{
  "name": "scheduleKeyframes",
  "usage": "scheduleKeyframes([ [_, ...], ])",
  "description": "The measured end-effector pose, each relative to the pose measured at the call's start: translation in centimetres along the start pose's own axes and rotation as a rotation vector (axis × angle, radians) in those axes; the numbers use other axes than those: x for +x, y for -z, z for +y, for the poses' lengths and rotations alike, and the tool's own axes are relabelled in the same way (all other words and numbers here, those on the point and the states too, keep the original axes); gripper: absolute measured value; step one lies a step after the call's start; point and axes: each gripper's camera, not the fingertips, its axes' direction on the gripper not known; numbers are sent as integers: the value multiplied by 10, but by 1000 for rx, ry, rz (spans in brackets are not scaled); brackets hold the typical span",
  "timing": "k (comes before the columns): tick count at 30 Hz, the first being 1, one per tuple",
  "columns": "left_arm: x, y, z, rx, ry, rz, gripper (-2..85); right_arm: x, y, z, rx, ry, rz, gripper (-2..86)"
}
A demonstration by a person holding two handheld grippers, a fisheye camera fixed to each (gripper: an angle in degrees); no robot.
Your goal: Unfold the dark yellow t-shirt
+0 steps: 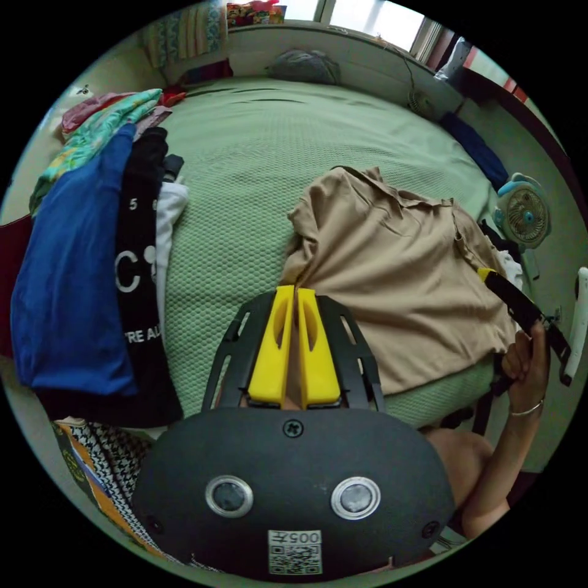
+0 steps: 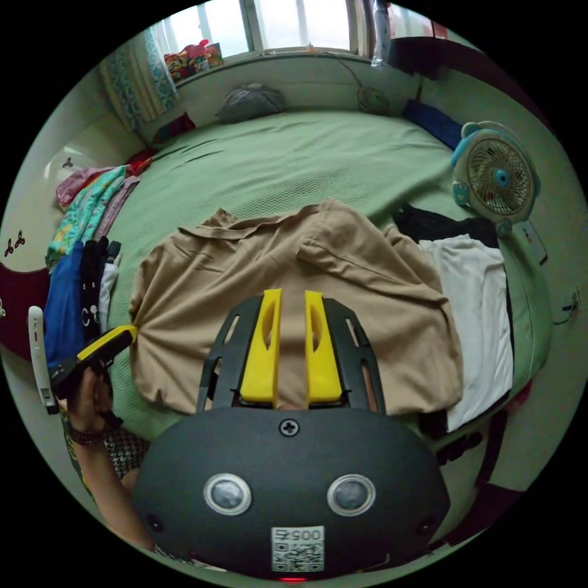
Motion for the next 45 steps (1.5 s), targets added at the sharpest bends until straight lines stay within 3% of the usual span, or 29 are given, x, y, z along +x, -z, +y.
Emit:
scheduleKeyframes([
  [15, -25, 45, 64, 100, 92, 87, -3, 3, -4, 31, -19, 43, 16, 63],
  [18, -16, 57, 76, 134, 50, 207, -4, 9, -3, 35, -2, 25, -13, 79],
  [25, 17, 63, 80, 105, -43, 193, 2, 1, -11, 35, 69, 5, -16, 112],
  [33, 28, 65, 90, 61, -95, 95, 7, 4, -37, 46, 72, 22, 49, 67],
  [37, 27, 68, 98, 67, -76, 112, 4, 8, -36, 59, 88, 30, 38, -4],
  [45, 42, 66, 127, 66, -64, 157, -2, 21, -20, 98, 12, 31, 27, -14],
])
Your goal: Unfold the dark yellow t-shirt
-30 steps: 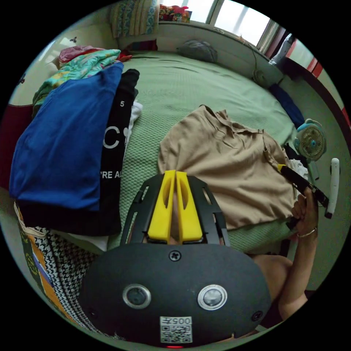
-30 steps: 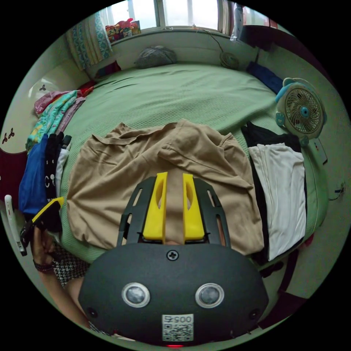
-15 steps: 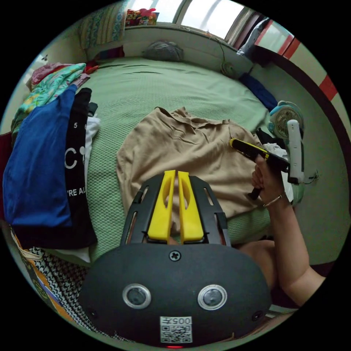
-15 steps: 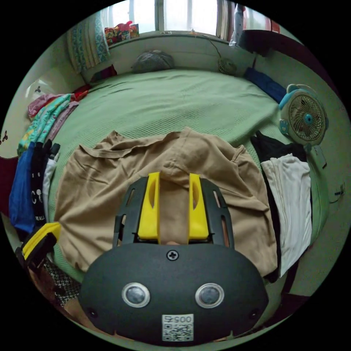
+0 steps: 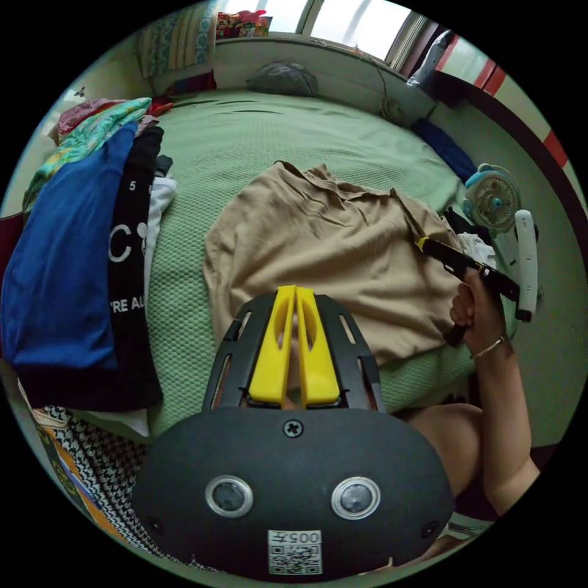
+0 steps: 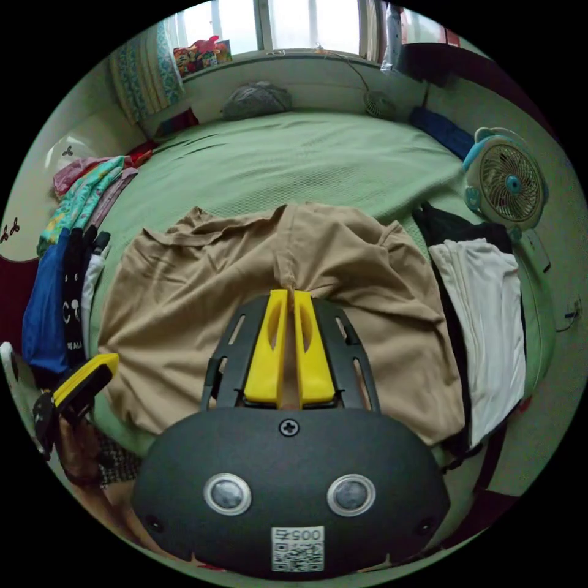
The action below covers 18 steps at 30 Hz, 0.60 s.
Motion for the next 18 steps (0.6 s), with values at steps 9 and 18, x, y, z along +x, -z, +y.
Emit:
scheduleKeyframes([
  [9, 46, 29, 51, 26, -82, -133, 3, 63, 58, 99, -49, -32, -15, -14],
  [18, 52, 78, 92, 37, -14, -112, 67, 111, 85, 205, -73, -3, 64, -15],
])
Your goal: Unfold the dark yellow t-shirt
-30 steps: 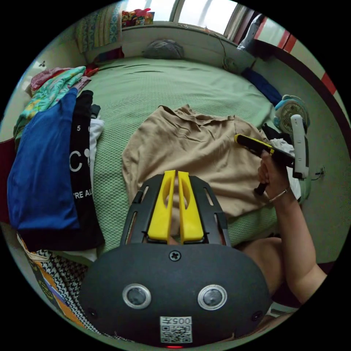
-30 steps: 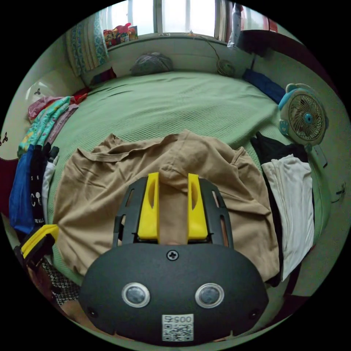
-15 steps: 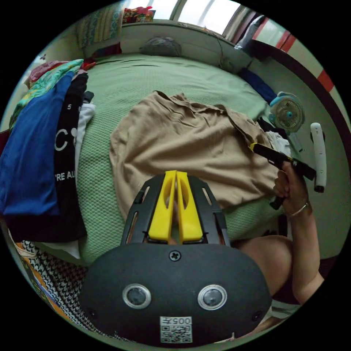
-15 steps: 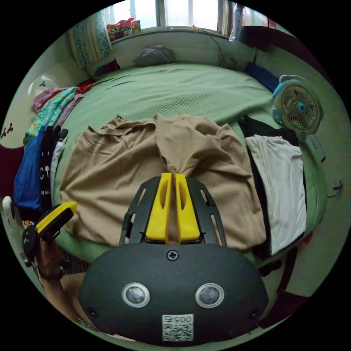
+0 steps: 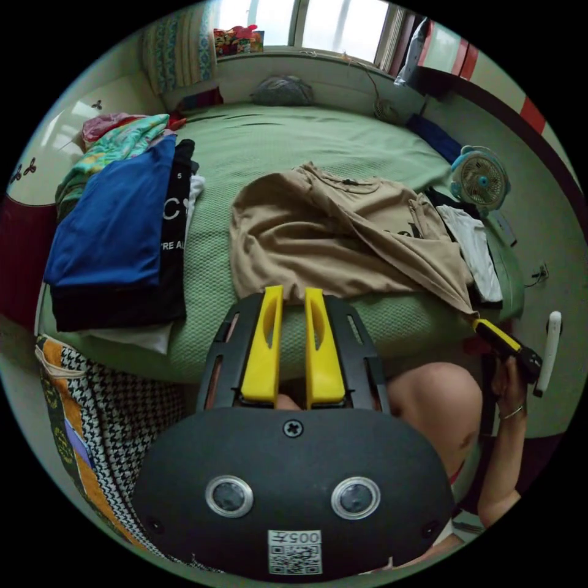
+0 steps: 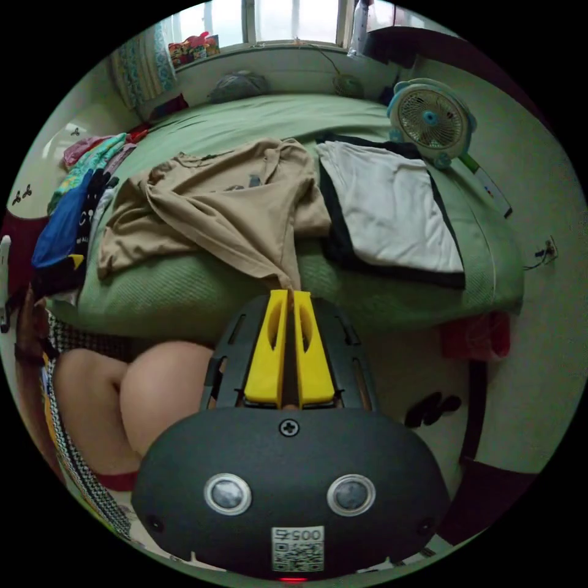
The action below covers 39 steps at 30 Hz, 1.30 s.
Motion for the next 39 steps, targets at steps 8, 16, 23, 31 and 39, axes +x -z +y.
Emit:
scheduleKeyframes([
  [8, 16, 9, 10, -8, -24, 16, 88, 37, -6, 46, -57, -97, 140, -15],
  [16, 42, 7, -23, 34, -94, 34, 105, 47, -12, 41, -37, -168, 171, -15],
  [23, 59, -12, -71, 64, -132, 75, 118, 31, -31, 28, -70, -110, 204, -13],
  [31, 64, -61, -106, -17, -122, 12, 121, 23, -36, 36, -113, -46, 290, -9],
  [39, 48, -61, -91, -60, -54, 7, 79, 38, -22, 55, -112, -54, 240, -8],
])
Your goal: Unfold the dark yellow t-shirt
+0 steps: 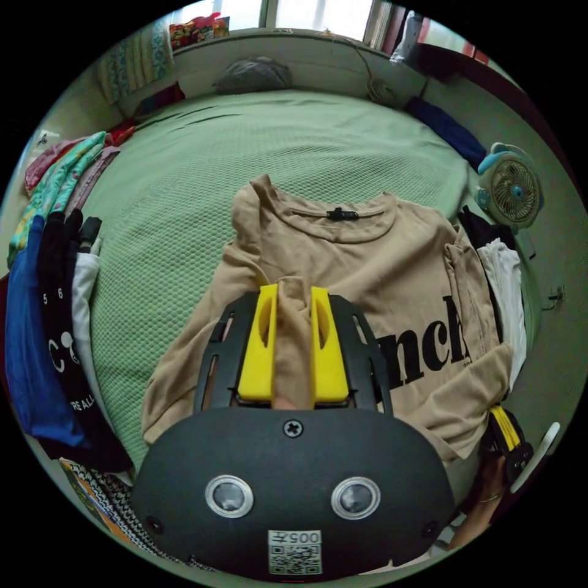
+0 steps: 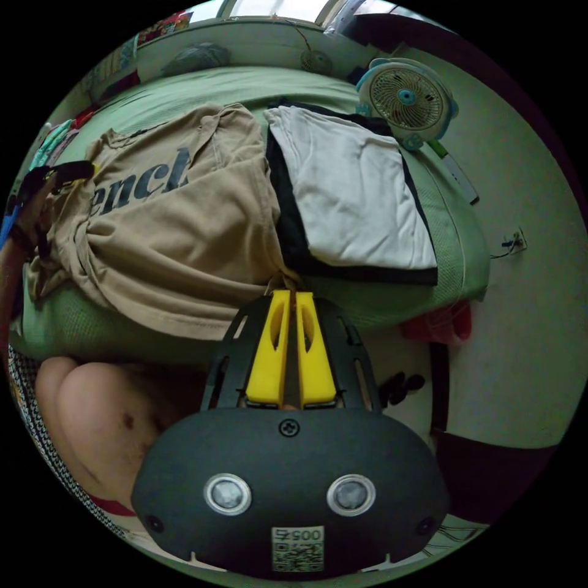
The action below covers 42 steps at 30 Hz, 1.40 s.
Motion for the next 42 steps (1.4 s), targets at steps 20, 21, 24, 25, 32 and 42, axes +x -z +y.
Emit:
scheduleKeyframes([
  [20, -77, 129, 163, 3, -51, 56, 27, 59, 39, 63, 18, 22, -89, -16],
  [21, -84, 138, 178, 15, -40, 56, 27, 61, 41, 65, 18, 26, -91, -16],
  [24, -100, 161, 212, 36, -21, 60, 25, 73, 56, 78, 13, 28, -103, -15],
  [25, -105, 169, 224, 43, -14, 53, 25, 80, 64, 85, 16, 14, -119, -15],
  [32, -125, 213, 282, 91, -2, 90, 22, 126, 124, 138, 130, -52, -203, -15],
  [42, -153, 303, 373, 158, -17, 123, 17, 199, 224, 218, 303, -3, -325, -11],
])
